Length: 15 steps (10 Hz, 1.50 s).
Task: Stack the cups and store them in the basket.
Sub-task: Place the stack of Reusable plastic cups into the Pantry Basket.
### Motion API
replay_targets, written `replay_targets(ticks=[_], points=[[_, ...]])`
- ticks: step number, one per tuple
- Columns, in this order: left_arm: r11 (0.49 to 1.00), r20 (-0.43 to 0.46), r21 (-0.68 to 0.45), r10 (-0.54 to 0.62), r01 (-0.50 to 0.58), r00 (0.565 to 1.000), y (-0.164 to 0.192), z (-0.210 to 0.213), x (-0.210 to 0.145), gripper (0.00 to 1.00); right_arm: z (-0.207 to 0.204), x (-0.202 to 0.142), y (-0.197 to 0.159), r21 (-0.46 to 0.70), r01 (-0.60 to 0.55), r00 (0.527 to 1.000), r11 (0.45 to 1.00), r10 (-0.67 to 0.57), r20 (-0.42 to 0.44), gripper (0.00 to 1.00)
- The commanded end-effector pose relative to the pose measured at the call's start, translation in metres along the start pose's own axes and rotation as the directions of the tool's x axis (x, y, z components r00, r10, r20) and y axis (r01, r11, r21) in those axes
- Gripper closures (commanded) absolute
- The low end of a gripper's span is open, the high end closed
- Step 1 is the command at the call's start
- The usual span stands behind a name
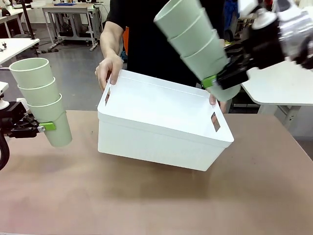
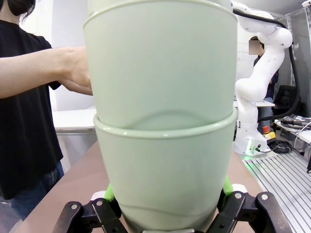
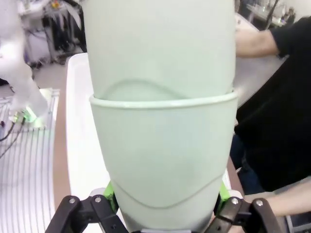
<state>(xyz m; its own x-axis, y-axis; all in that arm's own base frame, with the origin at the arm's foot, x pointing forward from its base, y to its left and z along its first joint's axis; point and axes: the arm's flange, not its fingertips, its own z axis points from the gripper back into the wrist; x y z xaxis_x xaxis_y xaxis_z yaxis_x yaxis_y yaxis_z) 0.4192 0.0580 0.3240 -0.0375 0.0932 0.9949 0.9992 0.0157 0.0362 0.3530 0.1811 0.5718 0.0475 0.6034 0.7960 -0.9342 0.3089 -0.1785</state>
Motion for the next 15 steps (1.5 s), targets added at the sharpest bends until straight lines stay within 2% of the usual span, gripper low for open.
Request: replay_targets(ticks=[1,5,9,12,15], points=[[1.0,0.007,-0.004,-0.01,0.01,1.0,-0.001,0.0,0.006,0.13,-0.035,0.014,0.001,-0.046,0.034,0.991,0.998,-0.039,-0.126,0.15],[1.0,0.007,-0.004,-0.01,0.01,1.0,-0.001,0.0,0.006,0.13,-0.106,0.004,0.013,-0.105,-0.018,0.951,0.994,-0.016,-0.309,0.15],[1.0,0.007,-0.004,-0.01,0.01,1.0,-0.001,0.0,0.006,0.13,-0.139,-0.042,0.016,-0.122,-0.064,0.884,0.99,0.0,-0.468,0.15],[1.0,0.007,-0.004,-0.01,0.01,1.0,-0.001,0.0,0.006,0.13,-0.151,-0.067,0.033,-0.101,-0.124,0.845,0.987,0.052,-0.532,0.15],[1.0,0.007,-0.004,-0.01,0.01,1.0,-0.001,0.0,0.006,0.13,-0.139,-0.099,0.047,-0.072,-0.147,0.821,0.986,0.081,-0.565,0.15]])
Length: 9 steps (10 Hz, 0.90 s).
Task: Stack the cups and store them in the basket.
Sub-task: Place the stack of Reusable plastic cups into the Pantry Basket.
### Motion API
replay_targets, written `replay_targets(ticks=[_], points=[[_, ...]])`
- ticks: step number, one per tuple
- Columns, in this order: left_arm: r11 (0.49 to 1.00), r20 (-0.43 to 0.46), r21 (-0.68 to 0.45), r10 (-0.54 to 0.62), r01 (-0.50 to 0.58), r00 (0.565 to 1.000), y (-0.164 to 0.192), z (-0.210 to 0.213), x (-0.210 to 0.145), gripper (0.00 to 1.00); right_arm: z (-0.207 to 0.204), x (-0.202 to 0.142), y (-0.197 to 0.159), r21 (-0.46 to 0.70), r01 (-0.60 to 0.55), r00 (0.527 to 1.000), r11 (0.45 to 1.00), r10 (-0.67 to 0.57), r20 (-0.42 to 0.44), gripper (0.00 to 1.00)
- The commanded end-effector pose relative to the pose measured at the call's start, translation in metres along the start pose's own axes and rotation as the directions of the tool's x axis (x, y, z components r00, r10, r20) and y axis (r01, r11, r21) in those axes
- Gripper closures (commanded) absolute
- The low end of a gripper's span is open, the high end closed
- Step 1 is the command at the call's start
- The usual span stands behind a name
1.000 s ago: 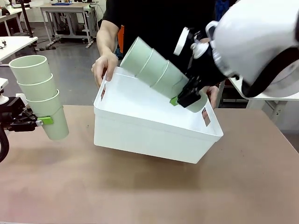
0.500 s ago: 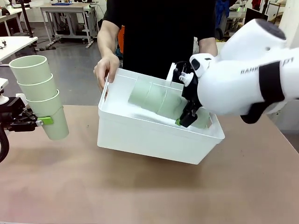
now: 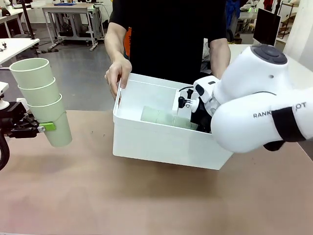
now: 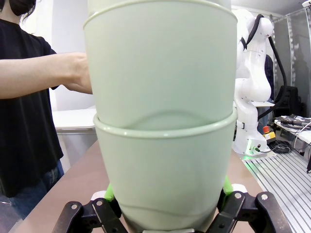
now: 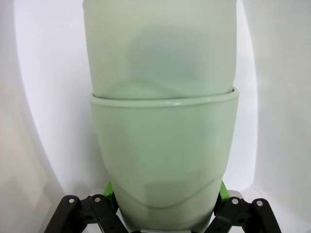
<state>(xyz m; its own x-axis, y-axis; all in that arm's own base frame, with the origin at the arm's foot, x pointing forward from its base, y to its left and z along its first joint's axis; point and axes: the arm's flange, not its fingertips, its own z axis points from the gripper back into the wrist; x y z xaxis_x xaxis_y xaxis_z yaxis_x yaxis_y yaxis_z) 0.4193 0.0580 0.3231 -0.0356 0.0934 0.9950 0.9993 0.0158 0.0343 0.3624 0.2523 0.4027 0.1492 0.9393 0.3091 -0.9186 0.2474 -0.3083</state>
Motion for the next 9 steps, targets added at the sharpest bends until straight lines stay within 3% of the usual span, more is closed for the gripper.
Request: replay_targets(ticks=[1,4,5,9], points=[[1.0,0.007,-0.004,-0.012,0.012,1.0,-0.001,0.0,0.006,0.13,0.01,-0.023,0.007,-0.035,0.006,1.0,0.999,-0.007,-0.008,0.15],[1.0,0.007,-0.004,-0.012,0.012,1.0,-0.001,0.0,0.006,0.13,0.026,-0.047,0.014,-0.032,0.0,1.0,0.999,0.0,-0.01,0.15],[1.0,0.007,-0.004,-0.012,0.012,1.0,-0.001,0.0,0.006,0.13,0.033,-0.056,0.016,-0.039,-0.001,1.0,0.999,0.001,-0.01,0.0],[1.0,0.007,-0.004,-0.012,0.012,1.0,-0.001,0.0,0.006,0.13,0.067,-0.082,0.014,-0.011,-0.008,0.998,1.0,0.009,0.066,0.0]])
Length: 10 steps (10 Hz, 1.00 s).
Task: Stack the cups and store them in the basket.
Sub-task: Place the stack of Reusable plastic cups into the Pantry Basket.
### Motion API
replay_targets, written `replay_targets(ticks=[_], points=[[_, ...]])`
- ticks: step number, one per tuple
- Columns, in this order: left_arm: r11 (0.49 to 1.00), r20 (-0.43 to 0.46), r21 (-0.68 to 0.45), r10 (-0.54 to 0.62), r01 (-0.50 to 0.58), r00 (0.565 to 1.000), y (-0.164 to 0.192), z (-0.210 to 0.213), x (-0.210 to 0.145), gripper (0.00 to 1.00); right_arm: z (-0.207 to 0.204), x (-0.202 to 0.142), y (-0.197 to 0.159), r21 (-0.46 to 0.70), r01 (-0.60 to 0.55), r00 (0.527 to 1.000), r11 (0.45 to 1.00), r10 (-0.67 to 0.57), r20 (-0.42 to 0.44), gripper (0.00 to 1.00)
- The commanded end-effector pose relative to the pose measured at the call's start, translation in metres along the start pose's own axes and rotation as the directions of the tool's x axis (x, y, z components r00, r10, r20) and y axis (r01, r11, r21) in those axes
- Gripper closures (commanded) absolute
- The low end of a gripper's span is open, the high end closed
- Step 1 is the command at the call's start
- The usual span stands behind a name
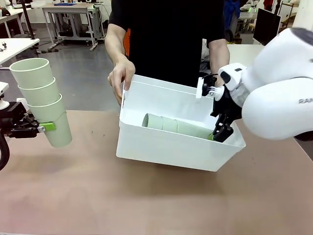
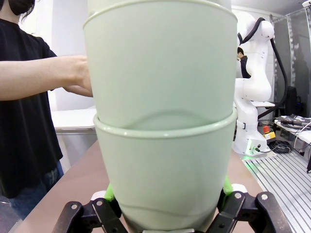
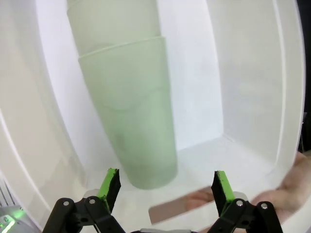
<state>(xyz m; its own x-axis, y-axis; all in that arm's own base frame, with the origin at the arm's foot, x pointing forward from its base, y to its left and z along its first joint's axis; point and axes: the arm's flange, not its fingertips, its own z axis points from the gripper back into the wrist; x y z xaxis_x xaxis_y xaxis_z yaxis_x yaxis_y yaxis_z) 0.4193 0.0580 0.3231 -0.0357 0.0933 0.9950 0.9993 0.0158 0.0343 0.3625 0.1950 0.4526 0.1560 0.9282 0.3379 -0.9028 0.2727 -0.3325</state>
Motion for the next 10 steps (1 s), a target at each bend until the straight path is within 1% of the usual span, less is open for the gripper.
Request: replay_targets(ticks=[1,2,4,5,6,7,8,10], points=[[1.0,0.007,-0.004,-0.012,0.012,1.0,-0.001,0.0,0.006,0.13,0.024,-0.048,0.041,0.038,-0.022,0.997,0.999,0.02,0.074,0.0],[1.0,0.007,-0.004,-0.012,0.012,1.0,-0.001,0.0,0.006,0.13,0.038,-0.048,0.038,0.043,-0.015,0.993,0.999,0.01,0.117,0.0],[1.0,0.007,-0.004,-0.012,0.012,1.0,-0.001,0.0,0.006,0.13,0.078,-0.06,0.032,0.058,0.021,0.97,0.998,-0.034,0.241,0.0],[1.0,0.007,-0.004,-0.012,0.012,1.0,-0.001,0.0,0.006,0.13,0.089,-0.04,0.007,0.063,0.052,0.954,0.997,-0.068,0.291,0.0],[1.0,0.007,-0.004,-0.012,0.012,1.0,-0.001,0.0,0.006,0.13,0.088,-0.009,-0.015,0.079,0.085,0.935,0.993,-0.107,0.337,0.0],[1.0,0.007,-0.004,-0.012,0.012,1.0,-0.001,0.0,0.006,0.13,0.09,0.002,-0.035,0.113,0.127,0.909,0.985,-0.161,0.385,0.0],[1.0,0.007,-0.004,-0.012,0.012,1.0,-0.001,0.0,0.006,0.13,0.094,-0.001,-0.054,0.147,0.168,0.879,0.975,-0.216,0.424,0.0],[1.0,0.007,-0.004,-0.012,0.012,1.0,-0.001,0.0,0.006,0.13,0.092,-0.014,-0.091,0.218,0.223,0.828,0.95,-0.303,0.472,0.0]])
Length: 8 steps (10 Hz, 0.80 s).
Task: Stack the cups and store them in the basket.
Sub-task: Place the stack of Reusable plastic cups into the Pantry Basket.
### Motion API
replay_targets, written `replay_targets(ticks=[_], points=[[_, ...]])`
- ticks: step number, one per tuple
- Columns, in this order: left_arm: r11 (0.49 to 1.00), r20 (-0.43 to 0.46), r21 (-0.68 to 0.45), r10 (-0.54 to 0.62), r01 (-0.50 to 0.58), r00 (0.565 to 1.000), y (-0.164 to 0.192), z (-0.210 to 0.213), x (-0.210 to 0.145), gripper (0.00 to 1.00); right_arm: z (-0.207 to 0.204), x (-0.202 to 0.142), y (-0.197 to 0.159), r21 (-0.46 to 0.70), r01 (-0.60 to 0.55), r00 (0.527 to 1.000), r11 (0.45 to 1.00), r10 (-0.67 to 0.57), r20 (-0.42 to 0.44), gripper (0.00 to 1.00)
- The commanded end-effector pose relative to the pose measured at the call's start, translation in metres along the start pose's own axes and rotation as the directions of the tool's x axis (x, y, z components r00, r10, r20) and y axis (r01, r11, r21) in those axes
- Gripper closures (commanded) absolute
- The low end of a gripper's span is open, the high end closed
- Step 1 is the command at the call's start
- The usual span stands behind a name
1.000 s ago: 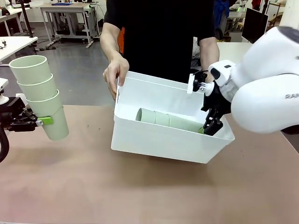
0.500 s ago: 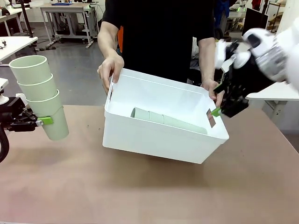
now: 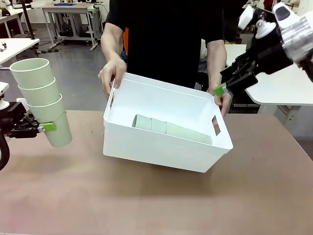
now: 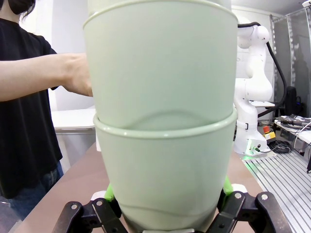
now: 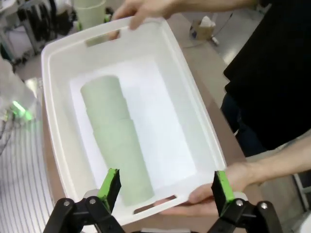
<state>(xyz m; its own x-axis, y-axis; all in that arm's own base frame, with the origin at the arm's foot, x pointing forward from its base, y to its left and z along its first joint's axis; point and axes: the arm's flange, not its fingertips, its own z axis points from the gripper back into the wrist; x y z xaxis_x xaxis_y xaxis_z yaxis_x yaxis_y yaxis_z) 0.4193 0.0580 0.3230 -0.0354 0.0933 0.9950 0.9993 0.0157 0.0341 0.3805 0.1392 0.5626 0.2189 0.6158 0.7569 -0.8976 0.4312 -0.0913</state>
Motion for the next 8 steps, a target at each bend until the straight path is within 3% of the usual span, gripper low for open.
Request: replay_targets(ticks=[1,8], points=[[1.0,0.007,-0.004,-0.012,0.012,1.0,-0.001,0.0,0.007,0.13,-0.003,-0.013,-0.045,0.062,0.058,0.994,0.996,-0.064,0.089,0.0],[1.0,0.007,-0.004,-0.012,0.012,1.0,-0.001,0.0,0.007,0.13,0.029,-0.097,-0.09,0.142,0.055,0.957,0.988,-0.093,0.276,0.0]])
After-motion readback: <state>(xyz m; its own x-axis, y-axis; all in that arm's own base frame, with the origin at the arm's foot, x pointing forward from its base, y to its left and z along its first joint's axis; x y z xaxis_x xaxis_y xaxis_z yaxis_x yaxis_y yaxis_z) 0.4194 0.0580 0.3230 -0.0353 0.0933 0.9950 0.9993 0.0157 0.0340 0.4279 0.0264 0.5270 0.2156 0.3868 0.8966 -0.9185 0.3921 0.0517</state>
